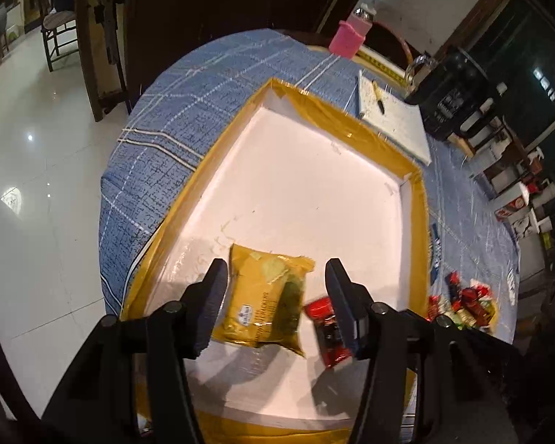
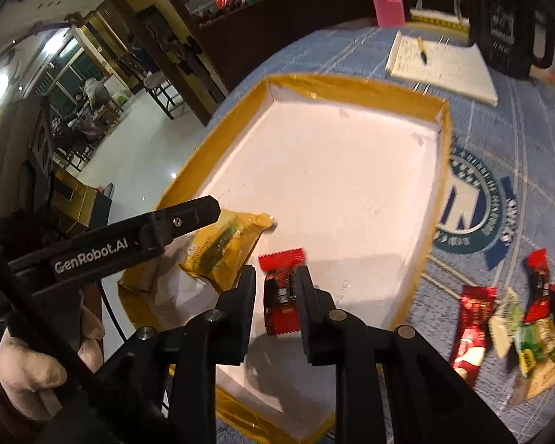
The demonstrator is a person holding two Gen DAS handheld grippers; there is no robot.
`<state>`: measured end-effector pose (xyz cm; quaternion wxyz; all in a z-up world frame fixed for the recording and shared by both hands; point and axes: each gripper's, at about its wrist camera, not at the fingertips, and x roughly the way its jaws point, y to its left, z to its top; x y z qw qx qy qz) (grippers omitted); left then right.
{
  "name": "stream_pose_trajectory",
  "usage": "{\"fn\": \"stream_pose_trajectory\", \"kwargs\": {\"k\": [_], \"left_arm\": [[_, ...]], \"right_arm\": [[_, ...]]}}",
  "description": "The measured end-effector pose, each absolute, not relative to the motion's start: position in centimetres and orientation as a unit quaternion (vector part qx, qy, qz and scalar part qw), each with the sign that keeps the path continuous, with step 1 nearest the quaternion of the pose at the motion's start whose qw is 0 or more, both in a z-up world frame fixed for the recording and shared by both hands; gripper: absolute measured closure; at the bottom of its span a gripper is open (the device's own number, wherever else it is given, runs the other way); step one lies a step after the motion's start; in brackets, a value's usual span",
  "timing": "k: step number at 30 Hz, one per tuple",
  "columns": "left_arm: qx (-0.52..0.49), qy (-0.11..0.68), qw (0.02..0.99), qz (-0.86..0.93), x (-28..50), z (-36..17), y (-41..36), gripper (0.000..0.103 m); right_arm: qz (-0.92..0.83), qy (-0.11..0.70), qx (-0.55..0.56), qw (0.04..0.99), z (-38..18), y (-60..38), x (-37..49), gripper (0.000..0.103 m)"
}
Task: Organize snacks
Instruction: 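Carry both packets over the white tray and open both tools to drop them, then grasp the green garlic-flavour bag with the left tool while the right tool grasps a green-yellow packet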
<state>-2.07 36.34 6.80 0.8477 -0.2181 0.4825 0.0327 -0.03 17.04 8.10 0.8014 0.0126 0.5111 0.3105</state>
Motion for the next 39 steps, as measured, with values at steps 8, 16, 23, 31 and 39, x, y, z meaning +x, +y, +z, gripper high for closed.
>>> {"fn": "stream_pose_trajectory", "kwargs": {"k": [8, 16, 23, 31, 39], "left_arm": [[-0.227, 0.455, 0.861, 0.009, -2.6, 9.5, 32.3, 0.04], [-0.155, 0.477, 0.86, -0.095, -2.3, 9.6, 22.6, 0.039], [-0.083, 0.496, 0.85, -0.158, -2.5, 8.5, 15.5, 0.039], [-0.016, 0.509, 0.836, -0.203, -1.5, 6.2, 9.6, 0.039], [0.042, 0.519, 0.827, -0.213, 0.9, 3.5, 6.5, 0.039]], "right_arm": [[0.268, 0.485, 0.063, 0.83, 10.1, 9.5, -0.9, 0.075], [0.129, 0.5, 0.148, 0.844, 7.6, -5.3, -1.6, 0.075], [0.04, 0.487, 0.152, 0.859, 6.8, -13.5, -1.9, 0.067], [0.068, 0.505, 0.165, 0.845, 5.6, -14.4, 1.1, 0.056], [0.061, 0.508, 0.144, 0.847, 4.4, -12.7, 3.2, 0.056]]}}
